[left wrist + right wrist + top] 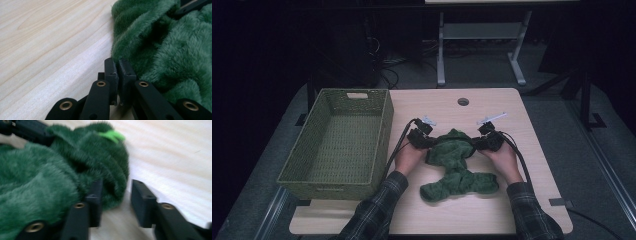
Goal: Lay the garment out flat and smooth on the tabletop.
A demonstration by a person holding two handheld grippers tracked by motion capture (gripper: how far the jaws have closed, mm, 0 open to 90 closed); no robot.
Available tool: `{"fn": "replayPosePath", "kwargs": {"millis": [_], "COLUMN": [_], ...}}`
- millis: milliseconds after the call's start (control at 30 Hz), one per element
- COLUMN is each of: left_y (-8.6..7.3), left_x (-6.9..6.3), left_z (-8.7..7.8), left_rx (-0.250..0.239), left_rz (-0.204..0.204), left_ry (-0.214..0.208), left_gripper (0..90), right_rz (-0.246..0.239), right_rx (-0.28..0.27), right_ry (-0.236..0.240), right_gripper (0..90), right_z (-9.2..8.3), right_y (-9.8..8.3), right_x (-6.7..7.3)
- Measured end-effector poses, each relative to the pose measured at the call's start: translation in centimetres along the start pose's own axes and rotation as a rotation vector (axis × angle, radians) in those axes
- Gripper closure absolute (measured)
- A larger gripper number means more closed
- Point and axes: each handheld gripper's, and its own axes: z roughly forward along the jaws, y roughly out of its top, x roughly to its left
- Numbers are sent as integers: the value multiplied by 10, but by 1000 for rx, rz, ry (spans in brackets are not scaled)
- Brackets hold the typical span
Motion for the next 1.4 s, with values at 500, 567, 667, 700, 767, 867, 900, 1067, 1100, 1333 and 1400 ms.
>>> {"fn": "replayPosePath", "kwargs": {"millis": [500,567,667,700,767,867,900,1067,1100,1333,1400], "left_y": [6,8,11,12,14,17,18,27,28,16,9], "left_x": [-7,-9,-12,-12,-11,-12,-12,-19,-21,-38,-42], "left_z": [9,13,18,19,17,8,4,-20,-26,-55,-61], "left_rx": [-18,-24,-22,-21,-25,-45,-51,-79,-83,-90,-91], "left_rz": [21,29,38,34,28,16,15,28,34,80,93], "left_ry": [10,9,11,10,11,-7,-15,-40,-44,-56,-56], "left_gripper": [875,873,860,839,756,684,670,583,562,445,406], "right_rz": [-87,-81,-61,-59,-62,-37,-36,-41,-45,-37,-39], "right_rx": [11,14,15,16,8,-29,-44,-109,-122,-130,-140], "right_ry": [-201,-217,-219,-215,-201,-165,-161,-143,-140,-93,-84], "right_gripper": [897,897,891,879,806,725,711,642,632,566,565], "right_z": [-13,-10,-9,-10,-13,-24,-29,-55,-60,-82,-88], "right_y": [0,-2,-6,-6,-7,-7,-7,-2,-2,-6,-8], "right_x": [-14,-18,-23,-24,-25,-27,-28,-23,-21,-10,-5]}}
